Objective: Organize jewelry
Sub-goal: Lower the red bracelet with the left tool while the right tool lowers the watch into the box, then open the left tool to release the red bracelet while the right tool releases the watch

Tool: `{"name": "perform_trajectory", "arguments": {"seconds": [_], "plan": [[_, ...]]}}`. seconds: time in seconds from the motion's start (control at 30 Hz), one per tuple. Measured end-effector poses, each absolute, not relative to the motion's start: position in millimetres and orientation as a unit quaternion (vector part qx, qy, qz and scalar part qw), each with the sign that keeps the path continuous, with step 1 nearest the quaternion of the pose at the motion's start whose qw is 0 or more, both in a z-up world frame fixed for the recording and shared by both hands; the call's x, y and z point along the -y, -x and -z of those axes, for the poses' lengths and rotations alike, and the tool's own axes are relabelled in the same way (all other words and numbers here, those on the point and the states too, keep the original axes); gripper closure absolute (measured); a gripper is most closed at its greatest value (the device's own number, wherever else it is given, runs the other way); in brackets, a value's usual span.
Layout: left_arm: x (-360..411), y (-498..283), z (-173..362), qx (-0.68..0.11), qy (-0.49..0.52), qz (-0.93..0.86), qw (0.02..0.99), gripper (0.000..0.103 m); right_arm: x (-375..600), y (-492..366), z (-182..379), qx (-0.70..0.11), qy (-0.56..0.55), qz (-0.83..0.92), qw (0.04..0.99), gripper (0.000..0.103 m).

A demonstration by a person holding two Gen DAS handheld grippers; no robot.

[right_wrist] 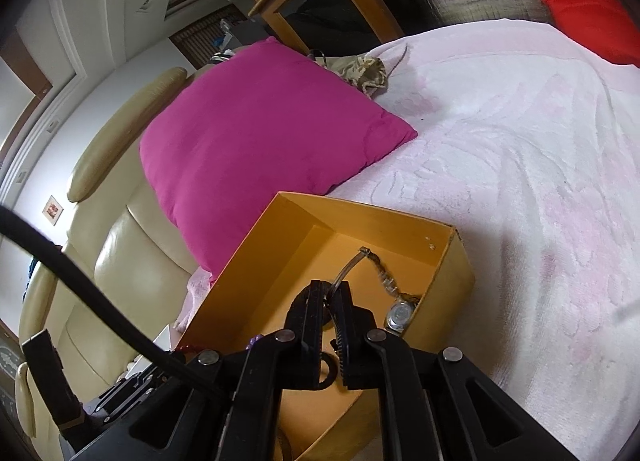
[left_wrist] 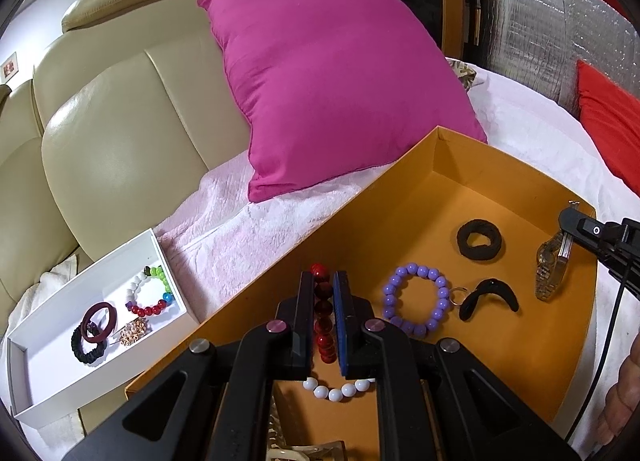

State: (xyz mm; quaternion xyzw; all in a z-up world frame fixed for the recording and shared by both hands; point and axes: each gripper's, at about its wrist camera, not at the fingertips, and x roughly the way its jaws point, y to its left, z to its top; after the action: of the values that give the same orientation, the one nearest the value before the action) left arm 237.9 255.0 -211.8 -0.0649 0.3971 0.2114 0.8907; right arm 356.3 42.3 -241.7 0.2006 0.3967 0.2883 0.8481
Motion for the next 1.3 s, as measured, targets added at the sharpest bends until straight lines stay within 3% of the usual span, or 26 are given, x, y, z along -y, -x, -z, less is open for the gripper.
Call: {"name": "perform_trajectory", "arguments": {"seconds": [0.47,0.57,0.63,0.7,0.9,1.03,1.3], "plan": [[-257.9,-239.7,216.0,-0.412,0.06,-0.221,0.882,0.093,-40.0,-358.9,242.4,-0.41,-0.213,-0.28,0.841,0.094],[-258.2,-240.1,216.3,-0.414,0.059,-0.223,0.881,0.085,-41.2,-357.0,239.4,-0.408,-0.215,-0.287,0.839,0.093],[-258.1,-239.9,216.2,-0.414,0.057,-0.225,0.88,0.072,-42.7,-356.0,236.6,-0.405,-0.214,-0.29,0.84,0.092],[-257.9,-238.9,215.5,-0.411,0.055,-0.227,0.881,0.066,-43.6,-355.1,235.2,-0.404,-0.215,-0.291,0.84,0.09],[-256.9,-238.2,213.6,-0.407,0.048,-0.232,0.882,0.061,-40.9,-355.1,234.2,-0.399,-0.223,-0.291,0.84,0.089],[-255.5,-236.3,210.7,-0.399,0.04,-0.244,0.883,0.043,-38.8,-354.1,230.9,-0.394,-0.228,-0.294,0.841,0.089],[-249.2,-232.9,203.4,-0.38,0.018,-0.253,0.889,0.035,-40.1,-350.7,224.3,-0.389,-0.231,-0.301,0.839,0.089]]}}
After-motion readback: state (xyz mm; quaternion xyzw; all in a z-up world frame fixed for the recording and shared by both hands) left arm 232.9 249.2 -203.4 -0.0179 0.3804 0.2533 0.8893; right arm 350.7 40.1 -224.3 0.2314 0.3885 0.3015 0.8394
